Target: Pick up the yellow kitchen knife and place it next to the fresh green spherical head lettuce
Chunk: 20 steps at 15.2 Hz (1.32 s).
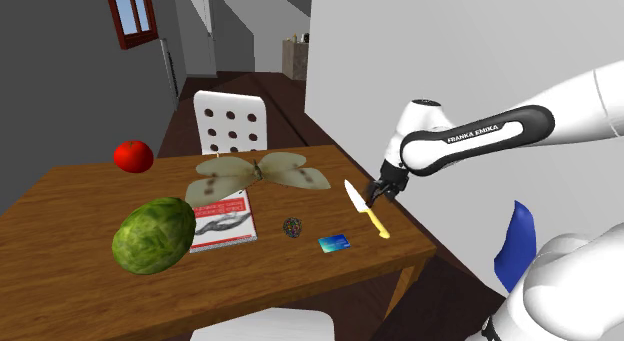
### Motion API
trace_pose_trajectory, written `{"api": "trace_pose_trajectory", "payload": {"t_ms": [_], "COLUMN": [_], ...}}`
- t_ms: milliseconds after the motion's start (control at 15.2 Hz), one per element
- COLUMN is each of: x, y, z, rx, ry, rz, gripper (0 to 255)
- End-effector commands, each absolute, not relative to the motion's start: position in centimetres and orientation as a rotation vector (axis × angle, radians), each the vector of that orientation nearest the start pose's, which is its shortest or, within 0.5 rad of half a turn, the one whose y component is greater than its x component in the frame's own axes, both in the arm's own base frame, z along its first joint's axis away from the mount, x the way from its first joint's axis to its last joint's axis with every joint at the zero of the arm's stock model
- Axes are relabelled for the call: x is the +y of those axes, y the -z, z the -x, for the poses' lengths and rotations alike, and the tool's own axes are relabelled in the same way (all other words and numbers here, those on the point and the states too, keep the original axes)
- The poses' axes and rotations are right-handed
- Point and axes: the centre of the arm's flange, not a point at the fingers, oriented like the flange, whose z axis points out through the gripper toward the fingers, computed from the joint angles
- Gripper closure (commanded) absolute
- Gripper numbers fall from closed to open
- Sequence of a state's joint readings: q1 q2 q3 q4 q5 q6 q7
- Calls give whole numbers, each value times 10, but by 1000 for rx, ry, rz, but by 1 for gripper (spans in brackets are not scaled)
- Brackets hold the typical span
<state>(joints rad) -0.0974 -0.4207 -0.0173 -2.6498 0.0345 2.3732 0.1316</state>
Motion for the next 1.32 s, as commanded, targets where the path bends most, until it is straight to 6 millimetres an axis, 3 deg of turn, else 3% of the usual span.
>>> {"api": "trace_pose_trajectory", "payload": {"t_ms": [0, 528, 1056, 1122, 1254], "x": [-57, -56, -56, -56, -56], "y": [-377, -337, -337, -337, -337], "z": [-413, -420, -420, -420, -420], "rx": [467, 467, 467, 467, 467], "ry": [278, 278, 278, 278, 278], "rz": [3057, 3057, 3057, 3057, 3057], "gripper": [0, 0, 0, 255, 255]}}
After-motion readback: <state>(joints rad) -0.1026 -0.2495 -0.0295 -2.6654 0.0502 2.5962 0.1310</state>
